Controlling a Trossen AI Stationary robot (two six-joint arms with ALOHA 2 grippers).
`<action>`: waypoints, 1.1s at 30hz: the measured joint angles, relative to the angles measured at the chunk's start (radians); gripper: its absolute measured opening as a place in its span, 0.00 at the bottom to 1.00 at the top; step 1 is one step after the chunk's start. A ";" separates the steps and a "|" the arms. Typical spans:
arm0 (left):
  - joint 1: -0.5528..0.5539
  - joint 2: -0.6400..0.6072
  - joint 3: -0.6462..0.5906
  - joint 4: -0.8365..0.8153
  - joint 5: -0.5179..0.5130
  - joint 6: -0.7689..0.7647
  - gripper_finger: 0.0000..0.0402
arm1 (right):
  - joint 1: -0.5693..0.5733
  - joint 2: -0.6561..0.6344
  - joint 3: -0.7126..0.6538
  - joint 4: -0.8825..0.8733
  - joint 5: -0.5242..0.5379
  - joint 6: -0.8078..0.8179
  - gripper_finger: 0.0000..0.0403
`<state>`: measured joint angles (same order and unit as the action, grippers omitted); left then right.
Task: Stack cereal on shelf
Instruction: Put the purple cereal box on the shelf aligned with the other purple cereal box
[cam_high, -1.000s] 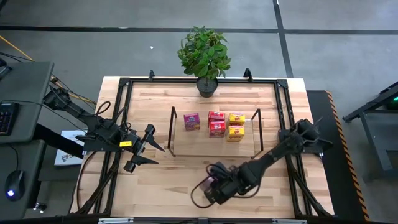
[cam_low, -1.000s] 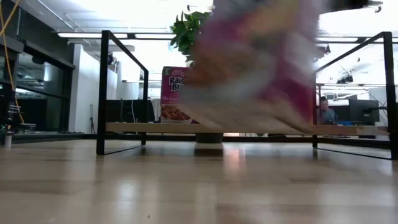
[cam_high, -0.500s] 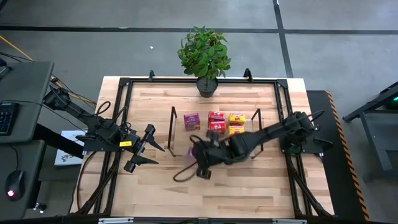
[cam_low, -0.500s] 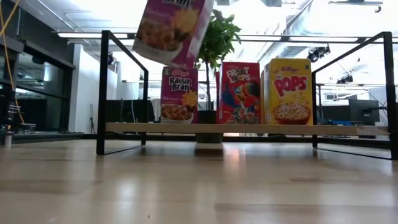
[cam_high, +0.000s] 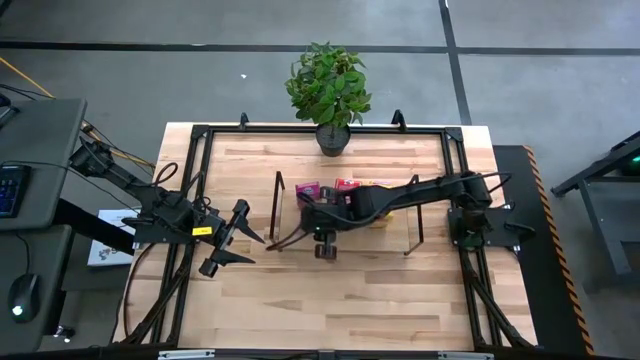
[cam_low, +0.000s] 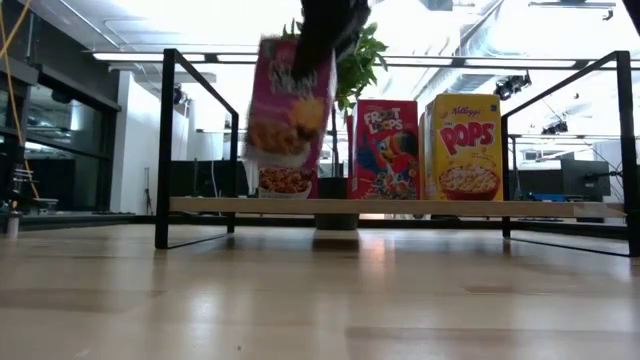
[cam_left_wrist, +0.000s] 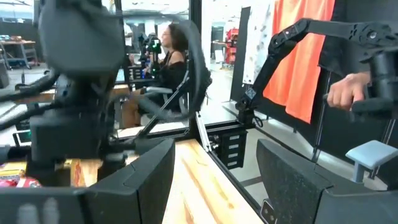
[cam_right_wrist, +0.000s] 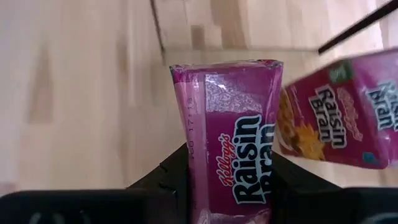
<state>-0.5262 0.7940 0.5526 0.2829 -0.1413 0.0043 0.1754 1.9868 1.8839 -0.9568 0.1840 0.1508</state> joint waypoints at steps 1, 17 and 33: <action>0.000 0.000 0.000 0.001 0.000 0.000 0.54 | -0.008 0.009 0.000 -0.007 -0.001 -0.013 0.29; 0.000 0.000 0.000 0.000 0.000 0.000 0.54 | -0.087 0.038 0.000 -0.004 0.003 -0.133 0.29; 0.000 0.000 0.000 -0.006 0.000 0.000 0.54 | -0.099 0.078 0.000 0.025 -0.034 -0.212 0.33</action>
<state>-0.5262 0.7939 0.5526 0.2765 -0.1417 0.0040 0.0769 2.0647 1.8835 -0.9323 0.1500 -0.0612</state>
